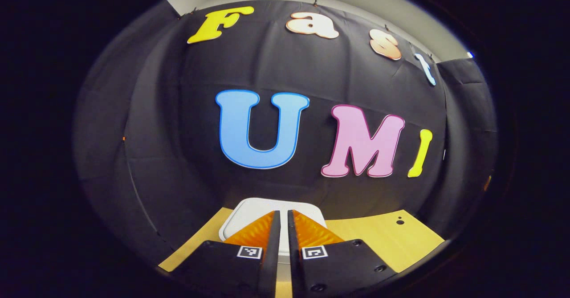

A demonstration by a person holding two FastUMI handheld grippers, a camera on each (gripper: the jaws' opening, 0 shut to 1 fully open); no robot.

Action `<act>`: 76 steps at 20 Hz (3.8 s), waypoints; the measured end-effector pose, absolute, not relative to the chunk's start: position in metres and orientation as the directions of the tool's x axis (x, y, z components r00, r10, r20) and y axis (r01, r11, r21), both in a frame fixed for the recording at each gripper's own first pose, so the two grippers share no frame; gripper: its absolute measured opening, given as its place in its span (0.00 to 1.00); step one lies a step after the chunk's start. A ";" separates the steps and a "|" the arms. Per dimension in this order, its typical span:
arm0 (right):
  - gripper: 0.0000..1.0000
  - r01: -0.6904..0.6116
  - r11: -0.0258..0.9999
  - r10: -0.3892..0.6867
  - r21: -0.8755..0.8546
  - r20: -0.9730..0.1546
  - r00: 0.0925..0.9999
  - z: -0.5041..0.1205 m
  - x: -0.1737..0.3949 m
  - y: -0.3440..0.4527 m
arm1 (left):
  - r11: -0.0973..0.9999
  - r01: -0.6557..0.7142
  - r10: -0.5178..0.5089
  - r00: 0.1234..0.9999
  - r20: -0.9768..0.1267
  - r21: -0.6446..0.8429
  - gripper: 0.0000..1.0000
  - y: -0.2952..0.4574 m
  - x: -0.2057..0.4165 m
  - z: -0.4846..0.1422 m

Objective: Press the lid of the desktop garbage bin to open it, pick up the crumpled paper on the desktop and throw it into the bin, then pick up the pop can on the desktop and drop it into the bin, and finally close the garbage bin lid.

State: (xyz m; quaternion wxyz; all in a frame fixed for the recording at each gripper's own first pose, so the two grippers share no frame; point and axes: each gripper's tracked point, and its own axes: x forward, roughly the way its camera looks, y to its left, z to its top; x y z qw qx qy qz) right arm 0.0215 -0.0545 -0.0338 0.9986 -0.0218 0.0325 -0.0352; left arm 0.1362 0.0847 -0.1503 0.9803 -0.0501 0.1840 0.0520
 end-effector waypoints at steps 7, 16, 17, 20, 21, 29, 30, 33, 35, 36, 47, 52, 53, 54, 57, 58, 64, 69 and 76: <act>0.97 0.112 0.991 -0.119 -0.072 -0.106 0.987 -0.051 0.017 -0.073 | 0.995 -0.075 0.035 0.883 -0.469 -0.066 0.06 0.092 0.160 -0.204; 0.97 0.132 0.989 -0.140 -0.071 -0.129 0.982 -0.060 0.016 -0.079 | 0.998 -0.009 -0.028 0.857 -0.515 -0.068 0.06 0.076 0.163 -0.233; 0.97 0.132 0.989 -0.140 -0.070 -0.131 0.981 -0.062 0.016 -0.080 | 0.998 0.007 -0.039 0.853 -0.520 -0.064 0.06 0.076 0.160 -0.235; 0.97 0.126 0.990 -0.134 -0.066 -0.145 0.980 -0.067 0.014 -0.077 | 0.996 0.034 -0.074 0.851 -0.521 -0.085 0.06 0.074 0.160 -0.240; 0.97 0.122 0.990 -0.130 -0.065 -0.150 0.980 -0.068 0.014 -0.075 | 0.994 0.032 -0.081 0.850 -0.521 -0.104 0.06 0.074 0.157 -0.241; 0.97 0.082 0.995 -0.091 -0.063 -0.147 0.985 -0.065 0.012 -0.062 | 1.000 0.002 -0.013 0.886 -0.463 -0.025 0.06 0.075 0.159 -0.212; 0.97 0.080 0.995 -0.089 -0.065 -0.139 0.986 -0.063 0.013 -0.063 | 1.000 -0.003 -0.009 0.905 -0.425 -0.027 0.06 0.073 0.163 -0.196; 0.97 0.073 0.995 -0.081 -0.064 -0.137 0.987 -0.061 0.014 -0.062 | 1.000 0.013 -0.018 0.943 -0.332 -0.017 0.06 0.067 0.167 -0.141; 0.97 0.068 0.996 -0.076 -0.061 -0.135 0.988 -0.060 0.014 -0.060 | 0.999 0.030 -0.039 0.957 -0.288 -0.034 0.05 0.056 0.165 -0.113; 0.97 0.064 0.996 -0.072 -0.062 -0.132 0.989 -0.059 0.015 -0.059 | 0.998 0.034 -0.045 0.962 -0.270 -0.045 0.05 0.051 0.161 -0.103; 0.96 0.015 1.000 -0.018 -0.023 -0.151 0.988 -0.063 0.016 -0.042 | 0.991 0.043 -0.060 0.990 -0.131 -0.128 0.07 -0.023 0.063 -0.023; 0.97 -0.005 1.000 0.000 -0.026 -0.176 0.984 -0.076 0.018 -0.038 | 0.992 0.062 -0.075 0.990 -0.119 -0.106 0.53 -0.042 0.039 -0.024; 0.97 -0.010 1.000 0.005 -0.027 -0.185 0.983 -0.080 0.018 -0.037 | 0.994 0.062 -0.072 0.991 -0.114 -0.094 0.75 -0.045 0.041 -0.028; 0.97 -0.013 1.000 0.007 -0.029 -0.193 0.981 -0.083 0.020 -0.037 | 0.995 0.054 -0.063 0.992 -0.114 -0.079 0.97 -0.045 0.037 -0.027; 0.97 -0.029 0.999 0.022 -0.029 -0.221 0.975 -0.096 0.030 -0.035 | 0.998 0.042 -0.048 0.991 -0.126 -0.050 0.94 -0.046 0.027 -0.033; 0.97 -0.035 0.999 0.027 -0.029 -0.235 0.972 -0.103 0.035 -0.034 | 0.998 0.044 -0.050 0.990 -0.135 -0.046 0.94 -0.048 0.025 -0.036; 0.97 -0.118 0.991 0.132 0.060 -0.400 0.907 -0.166 0.071 -0.019 | 1.000 0.017 -0.018 0.987 -0.162 -0.013 0.94 -0.049 0.021 -0.045; 0.98 -0.174 0.984 0.166 0.043 -0.589 0.791 -0.259 0.099 -0.020 | 0.999 -0.040 0.039 0.979 -0.199 0.001 0.94 -0.046 0.018 -0.056; 0.98 -0.242 0.966 0.198 0.089 -0.859 0.473 -0.392 0.080 -0.025 | 0.983 -0.161 0.178 0.948 -0.263 0.083 0.95 -0.032 0.005 -0.078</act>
